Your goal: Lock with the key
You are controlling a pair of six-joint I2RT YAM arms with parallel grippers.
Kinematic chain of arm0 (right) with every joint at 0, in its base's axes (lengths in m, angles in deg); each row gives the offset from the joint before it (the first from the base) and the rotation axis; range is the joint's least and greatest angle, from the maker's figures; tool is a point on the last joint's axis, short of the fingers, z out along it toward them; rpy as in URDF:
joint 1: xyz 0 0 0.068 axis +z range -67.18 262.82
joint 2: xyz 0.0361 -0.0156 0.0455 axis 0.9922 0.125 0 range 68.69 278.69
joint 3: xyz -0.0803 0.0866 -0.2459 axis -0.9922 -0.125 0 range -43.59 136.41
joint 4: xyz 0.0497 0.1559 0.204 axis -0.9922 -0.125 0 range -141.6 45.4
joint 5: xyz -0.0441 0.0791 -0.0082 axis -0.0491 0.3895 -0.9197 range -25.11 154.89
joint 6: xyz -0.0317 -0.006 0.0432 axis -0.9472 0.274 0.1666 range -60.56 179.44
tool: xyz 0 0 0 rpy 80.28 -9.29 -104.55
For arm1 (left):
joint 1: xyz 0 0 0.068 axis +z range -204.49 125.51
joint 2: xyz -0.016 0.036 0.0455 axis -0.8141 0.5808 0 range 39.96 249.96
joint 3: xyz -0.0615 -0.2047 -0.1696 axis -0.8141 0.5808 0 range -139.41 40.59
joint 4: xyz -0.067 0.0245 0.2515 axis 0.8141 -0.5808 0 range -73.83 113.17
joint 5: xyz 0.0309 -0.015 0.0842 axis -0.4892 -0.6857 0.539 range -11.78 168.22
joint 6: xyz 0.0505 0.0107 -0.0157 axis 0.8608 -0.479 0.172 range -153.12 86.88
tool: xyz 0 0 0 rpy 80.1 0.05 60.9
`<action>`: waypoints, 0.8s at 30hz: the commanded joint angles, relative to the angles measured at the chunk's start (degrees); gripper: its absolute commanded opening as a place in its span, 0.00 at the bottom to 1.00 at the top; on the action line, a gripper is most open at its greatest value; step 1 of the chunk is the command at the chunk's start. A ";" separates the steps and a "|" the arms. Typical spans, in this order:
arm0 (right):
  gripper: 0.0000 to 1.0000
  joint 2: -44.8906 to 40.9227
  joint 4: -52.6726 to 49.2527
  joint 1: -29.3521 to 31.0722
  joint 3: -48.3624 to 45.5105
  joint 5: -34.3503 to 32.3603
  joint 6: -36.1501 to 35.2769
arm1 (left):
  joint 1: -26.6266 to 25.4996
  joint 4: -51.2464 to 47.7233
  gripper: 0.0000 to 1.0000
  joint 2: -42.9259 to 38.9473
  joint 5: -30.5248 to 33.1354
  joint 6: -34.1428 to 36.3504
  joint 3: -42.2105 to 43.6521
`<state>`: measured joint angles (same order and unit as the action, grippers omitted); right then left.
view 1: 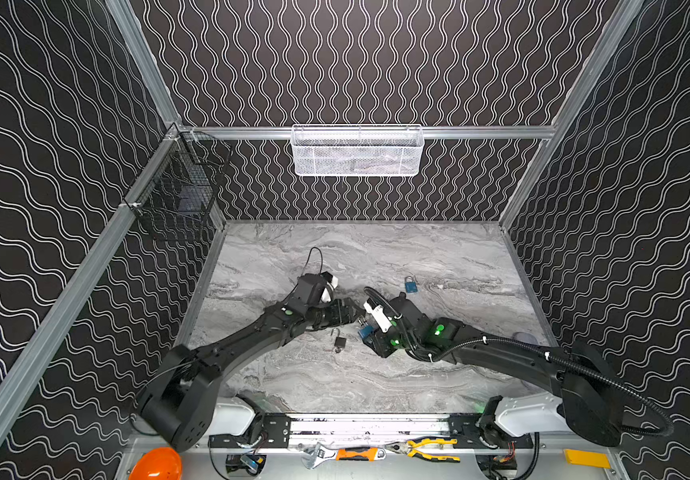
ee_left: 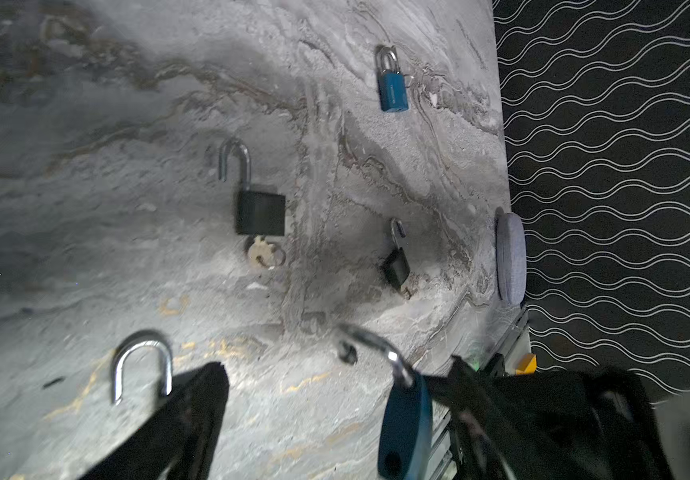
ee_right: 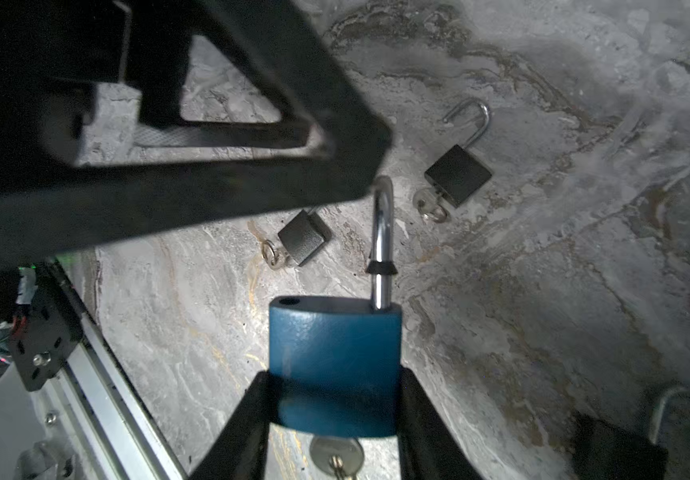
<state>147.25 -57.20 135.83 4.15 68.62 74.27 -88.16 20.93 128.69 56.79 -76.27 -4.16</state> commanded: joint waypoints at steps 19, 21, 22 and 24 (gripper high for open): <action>0.19 -2.02 3.45 -5.13 -0.64 5.24 -1.68 | -2.78 12.91 0.77 6.02 -6.48 1.00 -2.34; 0.19 -1.67 3.33 -5.07 -0.29 5.25 -1.65 | -2.80 13.09 0.74 5.85 -7.10 1.24 -1.99; 0.19 -1.44 3.20 -5.11 -0.12 5.24 -1.56 | -2.87 13.25 0.73 5.76 -7.29 1.23 -1.69; 0.19 -1.24 3.37 -5.14 -0.02 5.32 -1.56 | -2.86 13.58 0.72 5.41 -7.15 1.20 -1.02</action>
<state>145.77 -57.11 130.72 3.41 73.34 72.92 -90.92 31.66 134.53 51.11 -76.23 -5.67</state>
